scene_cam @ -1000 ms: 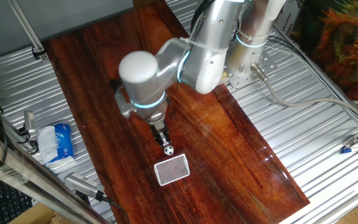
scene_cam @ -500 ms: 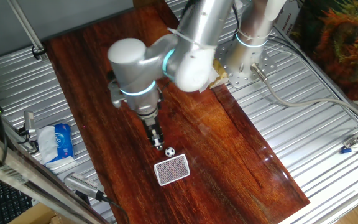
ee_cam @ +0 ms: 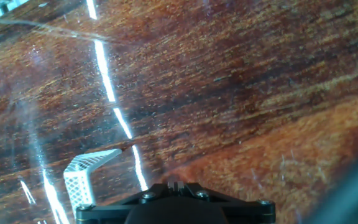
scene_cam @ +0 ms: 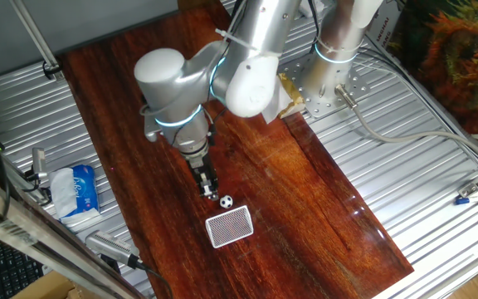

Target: Push the soccer ball into the goal

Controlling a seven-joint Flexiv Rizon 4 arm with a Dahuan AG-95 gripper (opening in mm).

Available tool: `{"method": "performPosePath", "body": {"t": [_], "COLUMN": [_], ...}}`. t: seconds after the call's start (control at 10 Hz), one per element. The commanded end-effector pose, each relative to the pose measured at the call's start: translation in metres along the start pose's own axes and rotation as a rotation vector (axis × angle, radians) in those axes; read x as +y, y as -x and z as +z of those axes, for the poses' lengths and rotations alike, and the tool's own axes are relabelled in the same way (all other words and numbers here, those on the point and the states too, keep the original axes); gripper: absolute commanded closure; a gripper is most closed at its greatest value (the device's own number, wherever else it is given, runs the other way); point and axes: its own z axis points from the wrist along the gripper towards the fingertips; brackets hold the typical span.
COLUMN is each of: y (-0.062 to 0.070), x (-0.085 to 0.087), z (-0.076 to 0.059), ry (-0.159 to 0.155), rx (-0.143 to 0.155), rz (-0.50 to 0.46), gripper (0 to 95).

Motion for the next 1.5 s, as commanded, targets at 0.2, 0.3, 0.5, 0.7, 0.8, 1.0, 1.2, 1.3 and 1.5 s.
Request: {"method": "performPosePath", "body": {"t": [0.2, 0.3, 0.5, 0.7, 0.8, 1.0, 1.2, 1.3, 1.5], "y": [-0.013, -0.016, -0.016, -0.016, -0.016, -0.016, -0.015, -0.016, -0.016], "x": [-0.009, -0.013, -0.013, -0.013, -0.013, -0.013, -0.015, -0.016, -0.016], "z": [0.002, 0.004, 0.004, 0.004, 0.004, 0.005, 0.007, 0.007, 0.008], "ry": [-0.242, -0.256, -0.268, -0.272, -0.272, -0.279, -0.291, -0.291, -0.29], "rx": [-0.011, -0.014, -0.015, -0.008, -0.008, -0.011, -0.012, -0.014, -0.015], "rz": [-0.171, -0.181, -0.186, -0.184, -0.184, -0.183, -0.19, -0.192, -0.194], "gripper": [95.0, 95.0, 95.0, 95.0, 95.0, 95.0, 95.0, 95.0, 95.0]}}
